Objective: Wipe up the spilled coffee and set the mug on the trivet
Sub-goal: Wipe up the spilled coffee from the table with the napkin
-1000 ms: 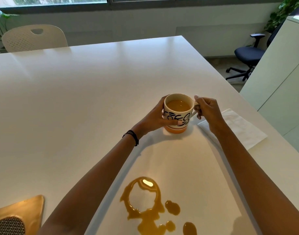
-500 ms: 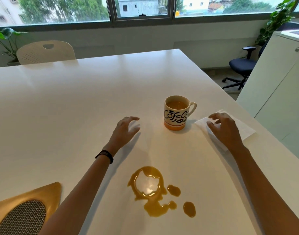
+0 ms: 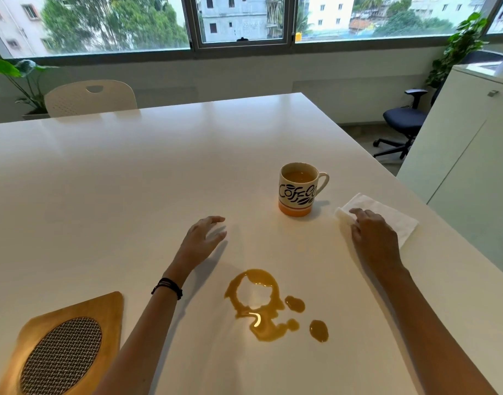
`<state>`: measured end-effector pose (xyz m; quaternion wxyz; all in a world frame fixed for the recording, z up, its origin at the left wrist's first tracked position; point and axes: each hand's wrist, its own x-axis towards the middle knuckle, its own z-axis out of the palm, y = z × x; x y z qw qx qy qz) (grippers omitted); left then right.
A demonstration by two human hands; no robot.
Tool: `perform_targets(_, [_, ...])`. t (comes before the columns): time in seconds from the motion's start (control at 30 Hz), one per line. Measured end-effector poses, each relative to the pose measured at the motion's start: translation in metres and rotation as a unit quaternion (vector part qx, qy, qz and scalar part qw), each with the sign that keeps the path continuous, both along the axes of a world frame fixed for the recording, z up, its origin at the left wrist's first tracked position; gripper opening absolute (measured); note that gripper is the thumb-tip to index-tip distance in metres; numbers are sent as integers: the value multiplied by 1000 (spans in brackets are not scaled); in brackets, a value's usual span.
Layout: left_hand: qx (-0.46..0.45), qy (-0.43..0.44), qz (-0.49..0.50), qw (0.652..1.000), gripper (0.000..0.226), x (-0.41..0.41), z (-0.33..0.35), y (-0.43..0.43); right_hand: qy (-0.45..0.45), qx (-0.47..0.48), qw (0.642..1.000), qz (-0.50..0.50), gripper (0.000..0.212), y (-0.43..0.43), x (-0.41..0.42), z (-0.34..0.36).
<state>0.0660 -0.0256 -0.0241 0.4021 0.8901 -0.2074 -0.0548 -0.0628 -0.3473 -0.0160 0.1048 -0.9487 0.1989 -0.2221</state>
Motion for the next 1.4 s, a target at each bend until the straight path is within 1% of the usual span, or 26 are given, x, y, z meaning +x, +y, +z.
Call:
perform_targets(0.07, [-19, -2, -2, 1000, 33, -5, 2, 0, -24, 41, 999, 15, 23, 5, -3, 6])
perform_targets(0.13, [-41, -4, -4, 999, 31, -8, 5, -2, -35, 110, 992, 49, 17, 10, -5, 16])
perform_targets(0.2, [-81, 7, -9, 997, 29, -12, 11, -6, -41, 186, 976, 110, 14, 15, -7, 30])
perform_targets(0.23, [-104, 17, -13, 994, 27, -14, 13, -9, -46, 248, 957, 141, 15, 19, -8, 38])
perform_targets(0.27, [-126, 26, -17, 991, 26, -17, 15, -11, -53, 325, 929, 169, 18, 24, -9, 47])
perform_targets(0.33, [-161, 35, -26, 986, 24, -24, 21, -18, -73, 470, 854, 211, 21, 33, -11, 63])
perform_targets(0.4, [-192, 44, -39, 980, 23, -32, 28, -27, -92, 567, 785, 232, 17, 39, -12, 71])
perform_targets(0.43, [-212, 56, -43, 975, 24, -37, 32, -32, -102, 613, 745, 242, 19, 41, -11, 74])
perform_targets(0.5, [-252, 100, -47, 961, 31, -48, 38, -41, -118, 711, 645, 255, 26, 47, -7, 75])
perform_targets(0.57, [-304, 141, -51, 941, 43, -61, 39, -49, -132, 789, 546, 248, 24, 55, 1, 76])
perform_targets(0.6, [-340, 153, -57, 926, 49, -68, 38, -52, -138, 816, 508, 240, 23, 59, 6, 75])
perform_targets(0.67, [-414, 184, -67, 889, 52, -78, 34, -59, -136, 855, 451, 217, 22, 66, 14, 71])
perform_targets(0.7, [-442, 205, -69, 871, 51, -81, 34, -61, -131, 866, 435, 208, 22, 69, 18, 67])
perform_targets(0.73, [-466, 225, -65, 853, 50, -83, 34, -64, -124, 873, 428, 201, 23, 71, 19, 62])
perform_targets(0.77, [-484, 245, -58, 838, 53, -83, 35, -65, -115, 875, 429, 193, 24, 73, 20, 57])
perform_targets(0.8, [-495, 267, -57, 825, 54, -82, 35, -66, -105, 873, 439, 184, 25, 74, 21, 52])
perform_targets(0.87, [-507, 289, -60, 810, 47, -81, 34, -66, -90, 862, 470, 166, 29, 76, 21, 45])
perform_targets(0.93, [-514, 289, -39, 807, 38, -82, 32, -66, -87, 845, 506, 148, 34, 79, 20, 41])
perform_targets(1.03, [-493, 222, -6, 841, 28, -84, 29, -65, -124, 809, 564, 109, 25, 82, 17, 38])
perform_targets(1.07, [-485, 202, 3, 851, 29, -85, 29, -66, -137, 797, 578, 113, 25, 83, 16, 37])
perform_targets(1.13, [-467, 160, 26, 869, 31, -86, 30, -66, -131, 774, 601, 150, 24, 87, 16, 36])
perform_targets(1.17, [-457, 141, 34, 877, 32, -87, 31, -66, -121, 758, 620, 162, 24, 90, 16, 36])
perform_targets(1.23, [-446, 120, 36, 886, 35, -89, 33, -67, -112, 727, 656, 167, 34, 98, 16, 36])
perform_targets(1.3, [-430, 109, 28, 896, 38, -94, 35, -69, -115, 713, 667, 182, 40, 107, 15, 36])
perform_targets(1.4, [-416, 97, 11, 904, 43, -101, 34, -73, -119, 705, 663, 220, 40, 122, 12, 34])
